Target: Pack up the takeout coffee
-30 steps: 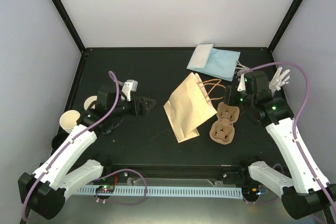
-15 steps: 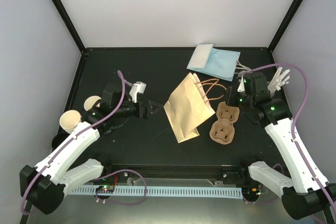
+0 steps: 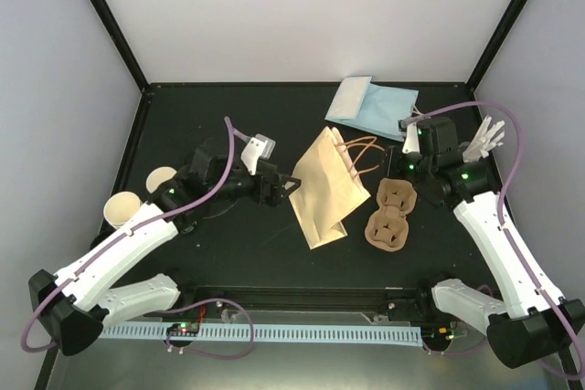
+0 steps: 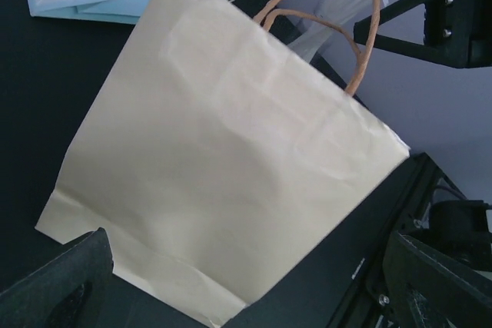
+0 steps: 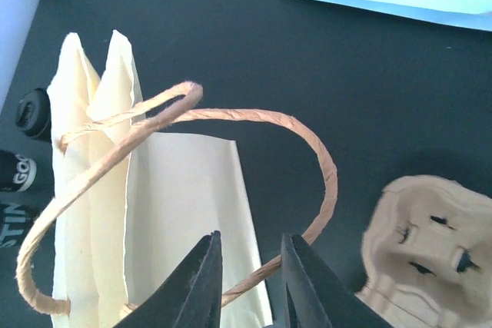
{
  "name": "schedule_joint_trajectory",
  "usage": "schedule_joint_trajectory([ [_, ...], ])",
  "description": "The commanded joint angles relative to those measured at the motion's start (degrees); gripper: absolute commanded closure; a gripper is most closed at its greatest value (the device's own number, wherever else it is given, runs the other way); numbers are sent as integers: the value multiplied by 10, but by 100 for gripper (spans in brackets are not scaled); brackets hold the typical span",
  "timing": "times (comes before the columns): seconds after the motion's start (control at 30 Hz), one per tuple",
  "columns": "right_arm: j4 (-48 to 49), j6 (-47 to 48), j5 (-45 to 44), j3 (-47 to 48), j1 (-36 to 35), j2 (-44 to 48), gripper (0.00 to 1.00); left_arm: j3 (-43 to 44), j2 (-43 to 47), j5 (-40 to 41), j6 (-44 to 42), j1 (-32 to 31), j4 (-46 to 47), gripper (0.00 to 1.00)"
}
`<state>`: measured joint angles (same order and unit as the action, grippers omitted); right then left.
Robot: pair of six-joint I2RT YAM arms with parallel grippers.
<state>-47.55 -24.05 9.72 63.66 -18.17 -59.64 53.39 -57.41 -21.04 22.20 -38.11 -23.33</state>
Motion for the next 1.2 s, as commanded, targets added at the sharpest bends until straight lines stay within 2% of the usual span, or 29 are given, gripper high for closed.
schedule_joint_trajectory([
  [0.0,35,31,92,29,4,-23,79,59,-33,75,-20,-35,-19,1],
  [0.1,39,43,135,38,3,-37,87,101,-67,128,-21,-67,-36,1],
  [0.47,31,66,174,55,0,-54,89,257,-209,248,-41,-170,-62,2],
  [0.7,38,65,187,54,-2,-60,89,318,-273,263,-56,-183,-59,11],
  [0.97,62,51,178,40,-1,-48,89,338,-302,257,-50,-183,-46,21],
  [1.0,69,48,180,37,-1,-42,88,341,-305,258,-48,-183,-46,22],
  [1.1,94,39,183,24,-1,-20,73,339,-305,267,-40,-182,-41,24],
  [1.17,98,37,171,24,-2,-9,72,330,-298,273,-36,-181,-35,25],
])
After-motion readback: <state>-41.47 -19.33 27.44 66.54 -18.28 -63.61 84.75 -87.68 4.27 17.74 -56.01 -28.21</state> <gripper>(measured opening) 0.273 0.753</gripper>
